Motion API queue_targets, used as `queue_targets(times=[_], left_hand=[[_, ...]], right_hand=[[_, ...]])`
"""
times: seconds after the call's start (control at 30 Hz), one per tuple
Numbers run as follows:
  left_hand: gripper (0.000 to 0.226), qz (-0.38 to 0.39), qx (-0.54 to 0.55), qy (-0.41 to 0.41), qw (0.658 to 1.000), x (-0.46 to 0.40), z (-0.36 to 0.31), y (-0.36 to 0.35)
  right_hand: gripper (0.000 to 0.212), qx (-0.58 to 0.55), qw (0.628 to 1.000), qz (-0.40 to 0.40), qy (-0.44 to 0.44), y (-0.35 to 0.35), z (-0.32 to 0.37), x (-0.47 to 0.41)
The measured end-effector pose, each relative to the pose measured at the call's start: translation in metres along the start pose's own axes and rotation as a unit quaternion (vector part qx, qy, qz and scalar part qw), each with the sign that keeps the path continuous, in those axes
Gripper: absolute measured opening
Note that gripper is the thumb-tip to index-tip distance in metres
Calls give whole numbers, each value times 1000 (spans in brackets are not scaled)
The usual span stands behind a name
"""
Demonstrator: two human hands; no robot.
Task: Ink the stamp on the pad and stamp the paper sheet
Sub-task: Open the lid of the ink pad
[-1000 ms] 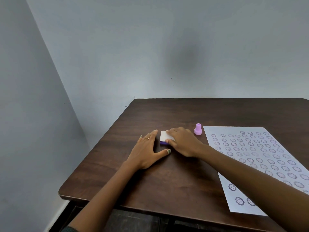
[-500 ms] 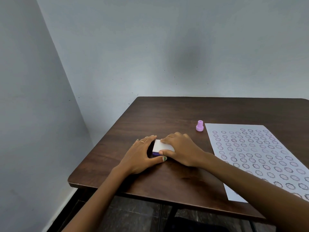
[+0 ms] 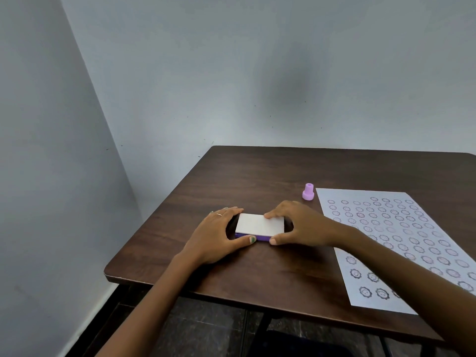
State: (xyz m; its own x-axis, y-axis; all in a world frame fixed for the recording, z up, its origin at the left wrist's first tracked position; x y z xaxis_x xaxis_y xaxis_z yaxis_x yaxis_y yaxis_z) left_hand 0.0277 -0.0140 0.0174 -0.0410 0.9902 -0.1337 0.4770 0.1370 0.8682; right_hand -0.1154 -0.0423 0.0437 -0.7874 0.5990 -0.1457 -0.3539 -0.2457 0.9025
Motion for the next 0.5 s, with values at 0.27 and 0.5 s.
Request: queue_targets(times=[0.27, 0.5], left_hand=[[78, -7, 1, 0, 1000, 0, 0, 1], [85, -11, 13, 3, 1000, 0, -2, 4]], right_hand=[[49, -16, 1000, -14, 4, 5, -3, -5], [28, -120, 992, -36, -22, 20, -8, -8]])
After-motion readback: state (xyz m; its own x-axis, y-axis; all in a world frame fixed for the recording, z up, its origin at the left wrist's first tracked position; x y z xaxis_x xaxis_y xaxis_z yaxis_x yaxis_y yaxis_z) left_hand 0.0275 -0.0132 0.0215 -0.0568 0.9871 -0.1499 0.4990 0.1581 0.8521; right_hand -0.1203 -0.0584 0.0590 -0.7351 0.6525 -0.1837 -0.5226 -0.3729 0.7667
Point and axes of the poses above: each hand's wrist, its own x-axis away from the middle knuckle, its own y-axis out of the back of the hand, z = x × y, the point moved 10 cm from there along -x, towards the middle knuckle, and after that the axes turned 10 degrees about y, right-handed, at the moved point
